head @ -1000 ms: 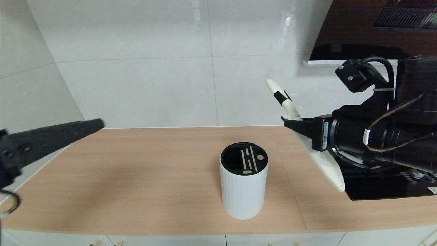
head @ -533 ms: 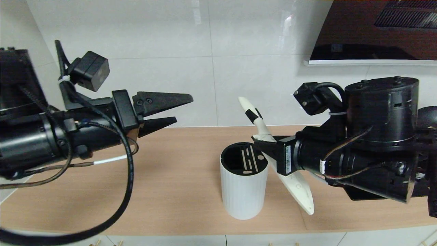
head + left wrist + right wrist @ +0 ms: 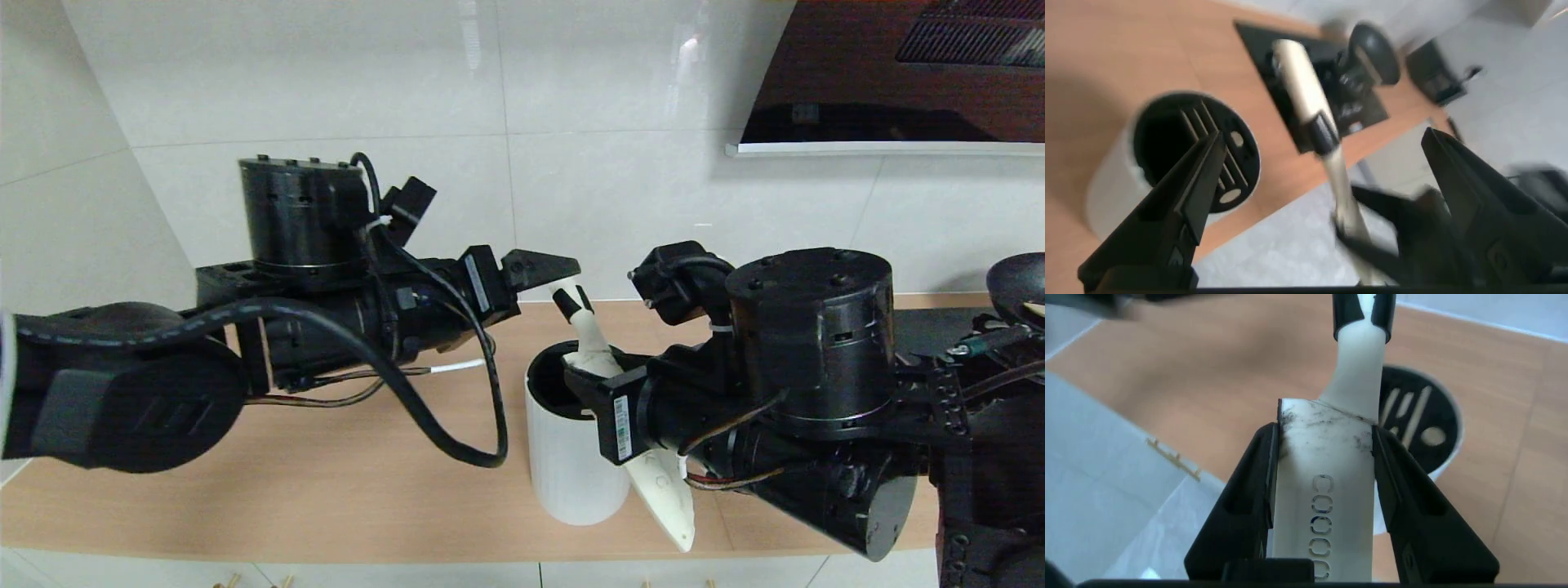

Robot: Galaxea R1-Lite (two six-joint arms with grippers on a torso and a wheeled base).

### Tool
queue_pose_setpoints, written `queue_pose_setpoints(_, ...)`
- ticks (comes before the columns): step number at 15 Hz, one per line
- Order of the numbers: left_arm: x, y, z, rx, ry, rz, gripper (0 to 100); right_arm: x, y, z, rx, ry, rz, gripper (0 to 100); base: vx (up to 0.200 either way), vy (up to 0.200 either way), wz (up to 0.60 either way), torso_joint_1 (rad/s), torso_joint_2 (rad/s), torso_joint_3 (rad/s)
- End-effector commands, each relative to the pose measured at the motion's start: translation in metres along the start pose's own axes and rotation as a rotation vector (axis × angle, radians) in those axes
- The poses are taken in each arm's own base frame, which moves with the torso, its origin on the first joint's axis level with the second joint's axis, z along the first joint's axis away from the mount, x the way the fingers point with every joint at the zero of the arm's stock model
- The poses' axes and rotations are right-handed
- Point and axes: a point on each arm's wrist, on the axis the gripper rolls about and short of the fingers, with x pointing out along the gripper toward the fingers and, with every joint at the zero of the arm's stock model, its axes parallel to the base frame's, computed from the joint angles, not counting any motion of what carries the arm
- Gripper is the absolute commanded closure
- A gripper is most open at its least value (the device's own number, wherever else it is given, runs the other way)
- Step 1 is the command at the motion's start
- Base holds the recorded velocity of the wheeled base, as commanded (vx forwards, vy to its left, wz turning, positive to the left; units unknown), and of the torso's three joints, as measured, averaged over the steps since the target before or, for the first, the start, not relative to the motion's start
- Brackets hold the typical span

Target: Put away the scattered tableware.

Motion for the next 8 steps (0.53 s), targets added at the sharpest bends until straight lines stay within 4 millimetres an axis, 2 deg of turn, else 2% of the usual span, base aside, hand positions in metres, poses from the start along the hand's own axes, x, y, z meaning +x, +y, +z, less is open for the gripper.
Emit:
queue_pose_setpoints(1, 0.0211, 0.0106, -0.0125, -0.012, 0.050, 0.022, 0, 0.0018, 0.0031, -0.0037, -0.005, 0.011, 0.005, 100, 0.000, 0.000, 0.00, 0.000, 0.00, 0.000)
queue_pose_setpoints(8, 0.0247, 0.0025, -0.0158, -0.014, 0.030, -0.023, 0, 0.0016, 0.0075, -0.0040, 0.010, 0.008, 0.005, 100, 0.000, 0.000, 0.00, 0.000, 0.00, 0.000)
